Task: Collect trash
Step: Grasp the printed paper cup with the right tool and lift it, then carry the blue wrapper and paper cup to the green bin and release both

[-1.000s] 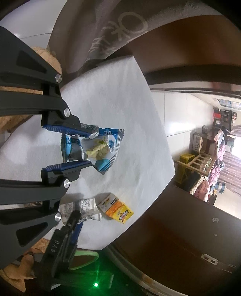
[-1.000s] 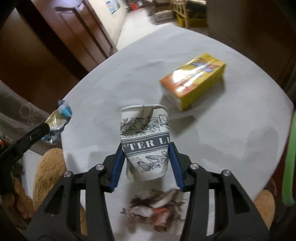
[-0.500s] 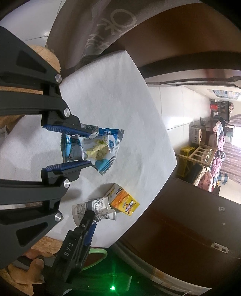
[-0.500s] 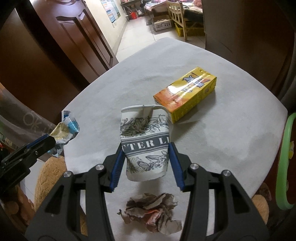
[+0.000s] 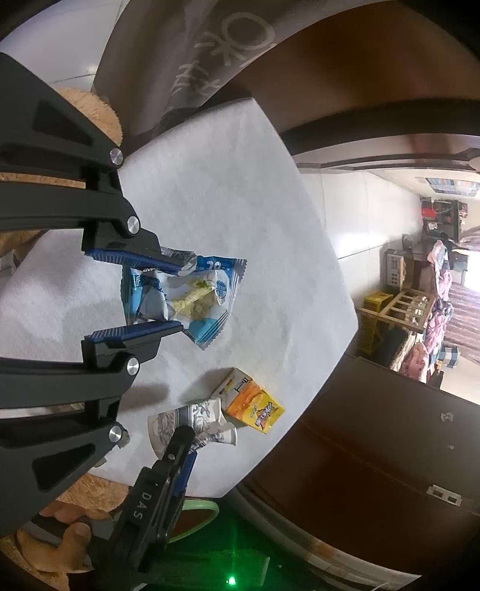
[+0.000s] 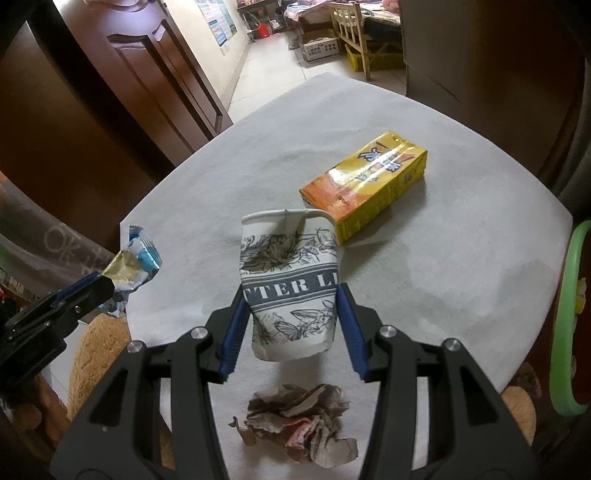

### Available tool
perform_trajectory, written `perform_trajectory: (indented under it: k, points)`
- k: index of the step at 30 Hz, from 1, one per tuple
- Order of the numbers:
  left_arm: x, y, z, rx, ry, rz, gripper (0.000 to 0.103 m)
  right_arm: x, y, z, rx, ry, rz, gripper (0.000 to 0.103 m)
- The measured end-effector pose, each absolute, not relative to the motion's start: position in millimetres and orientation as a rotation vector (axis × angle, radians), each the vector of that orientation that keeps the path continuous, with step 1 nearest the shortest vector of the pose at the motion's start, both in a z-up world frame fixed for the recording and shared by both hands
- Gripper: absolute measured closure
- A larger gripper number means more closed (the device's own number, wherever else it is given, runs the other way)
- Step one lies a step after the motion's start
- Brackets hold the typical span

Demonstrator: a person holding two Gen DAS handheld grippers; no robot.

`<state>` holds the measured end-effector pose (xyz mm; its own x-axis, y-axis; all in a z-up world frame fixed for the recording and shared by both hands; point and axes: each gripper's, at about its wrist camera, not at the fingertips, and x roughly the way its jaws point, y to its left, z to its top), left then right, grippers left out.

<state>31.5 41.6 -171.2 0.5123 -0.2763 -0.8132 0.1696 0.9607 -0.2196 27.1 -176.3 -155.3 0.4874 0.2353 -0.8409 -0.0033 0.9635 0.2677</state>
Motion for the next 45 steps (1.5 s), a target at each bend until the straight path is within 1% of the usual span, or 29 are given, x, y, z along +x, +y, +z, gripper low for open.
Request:
perform_trajectory:
  k: [10,16,30,34,38,40,41,43,45]
  points:
    - [30,38,-168,-0.094,0.994,-0.263,0.078,18,-189,-145,0.271,1.015,0.138,0.057]
    - [27,24,-150,-0.070,0.936,-0.273,0.078,-3,-223,-127,0.296,0.958,0.086,0.057]
    - [34,-48,-87,-0.002,0.796,-0.373,0.078,-41,-299,-99,0.371,0.828,-0.050,0.057]
    - [33,-70,-79,0.023,0.781,-0.413,0.078,-49,-315,-95,0.381,0.801,-0.075,0.057]
    - [34,-86,-80,0.039,0.784,-0.439,0.078,-50,-328,-101,0.379,0.821,-0.103,0.057]
    - [33,-91,-83,0.042,0.794,-0.444,0.078,-44,-335,-113,0.406,0.869,-0.101,0.044]
    - [32,-93,-84,0.042,0.799,-0.444,0.078,-38,-335,-120,0.405,0.898,-0.096,0.036]
    - [31,-94,-88,0.043,0.813,-0.443,0.078,-26,-331,-131,0.387,0.933,-0.097,0.031]
    - [29,-92,-92,0.047,0.819,-0.434,0.078,-14,-327,-145,0.393,0.968,-0.076,0.021]
